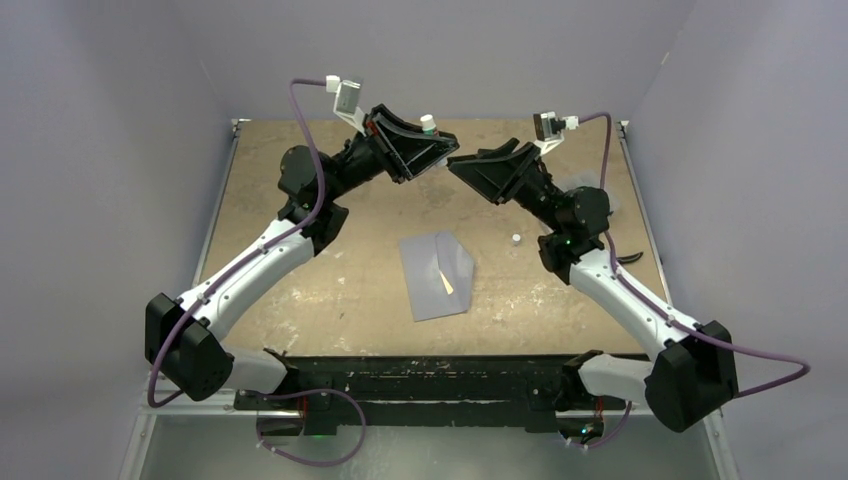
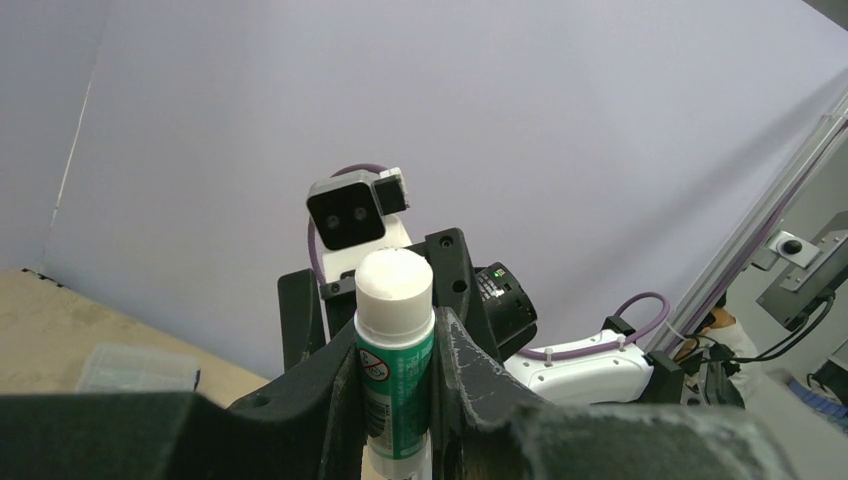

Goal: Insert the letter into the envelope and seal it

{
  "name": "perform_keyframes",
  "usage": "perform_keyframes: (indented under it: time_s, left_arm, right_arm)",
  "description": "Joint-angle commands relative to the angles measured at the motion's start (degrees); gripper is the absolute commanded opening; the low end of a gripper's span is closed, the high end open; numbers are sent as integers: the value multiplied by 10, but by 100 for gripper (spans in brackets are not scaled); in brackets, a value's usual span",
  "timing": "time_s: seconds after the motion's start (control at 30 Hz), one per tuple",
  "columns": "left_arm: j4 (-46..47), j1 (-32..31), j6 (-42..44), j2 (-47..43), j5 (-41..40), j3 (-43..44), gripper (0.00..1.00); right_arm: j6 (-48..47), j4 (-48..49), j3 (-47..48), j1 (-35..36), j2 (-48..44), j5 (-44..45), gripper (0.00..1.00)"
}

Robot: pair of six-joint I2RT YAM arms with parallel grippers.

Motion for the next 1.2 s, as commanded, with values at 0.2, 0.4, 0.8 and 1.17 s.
perform_keyframes:
  time_s: [0.2, 0.4, 0.8, 1.17]
  left_arm:
    - [36, 0, -16, -12, -37, -3, 0]
    - [49, -1, -19, -12, -40, -9, 0]
    - [68, -1, -27, -27, -54, -25, 0]
    - [-132, 3, 68, -81, -71, 19, 55]
  right_arm:
    - [-14, 35, 60, 14, 14, -17, 62]
    - [-7, 31, 84, 24, 34, -12, 53]
    - [-10, 39, 98, 42, 55, -8, 9]
    - [-36, 8, 86, 42, 34, -3, 0]
